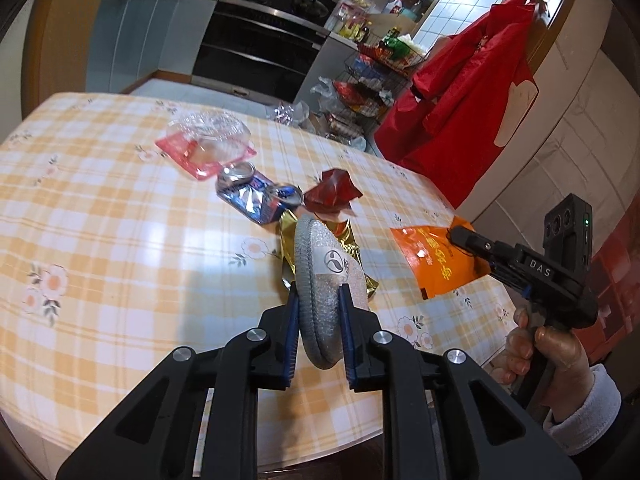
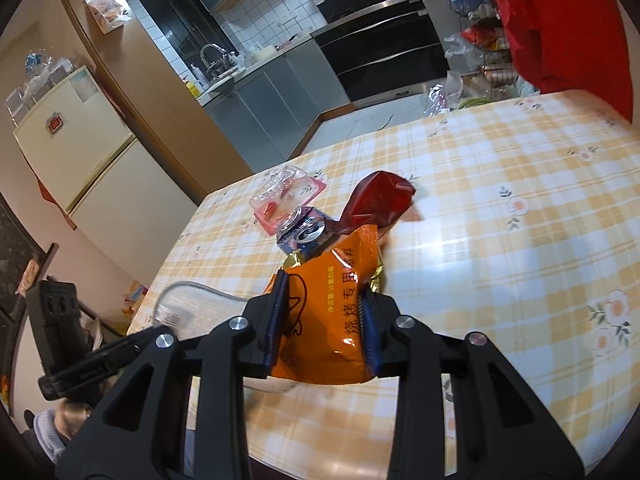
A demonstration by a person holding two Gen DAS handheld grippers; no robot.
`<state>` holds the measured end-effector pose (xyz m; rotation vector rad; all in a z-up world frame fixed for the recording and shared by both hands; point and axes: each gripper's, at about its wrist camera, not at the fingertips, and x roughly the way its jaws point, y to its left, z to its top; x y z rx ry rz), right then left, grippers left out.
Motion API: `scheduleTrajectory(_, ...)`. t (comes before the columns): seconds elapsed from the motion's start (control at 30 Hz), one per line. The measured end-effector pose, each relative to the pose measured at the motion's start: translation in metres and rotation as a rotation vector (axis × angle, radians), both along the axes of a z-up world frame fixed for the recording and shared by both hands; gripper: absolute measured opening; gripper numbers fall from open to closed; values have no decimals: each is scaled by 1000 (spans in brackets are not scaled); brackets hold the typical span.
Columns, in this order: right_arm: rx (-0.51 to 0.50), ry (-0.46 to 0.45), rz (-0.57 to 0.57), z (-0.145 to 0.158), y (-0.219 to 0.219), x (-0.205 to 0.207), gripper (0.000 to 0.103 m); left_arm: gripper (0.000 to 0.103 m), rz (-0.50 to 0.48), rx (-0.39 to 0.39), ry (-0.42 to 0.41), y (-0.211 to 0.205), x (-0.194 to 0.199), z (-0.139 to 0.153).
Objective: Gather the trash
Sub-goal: 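Grasp the white foam sleeve with the left gripper while the right grasps the orange bag, then lower the orange bag into the bin and open the right gripper while the left holds the sleeve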
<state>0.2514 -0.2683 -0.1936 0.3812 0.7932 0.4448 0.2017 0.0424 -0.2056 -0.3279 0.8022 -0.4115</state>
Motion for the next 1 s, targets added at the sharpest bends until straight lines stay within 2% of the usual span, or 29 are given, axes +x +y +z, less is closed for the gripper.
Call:
scheduleTrajectory(0.5, -113, -92, -41, 38, -6, -47, 35, 18, 55, 68, -122, 22, -52, 51)
scheduleTrajectory(1.0, -157, -150, -47, 58, -6, -96, 35, 18, 82, 57, -199, 37, -111, 82)
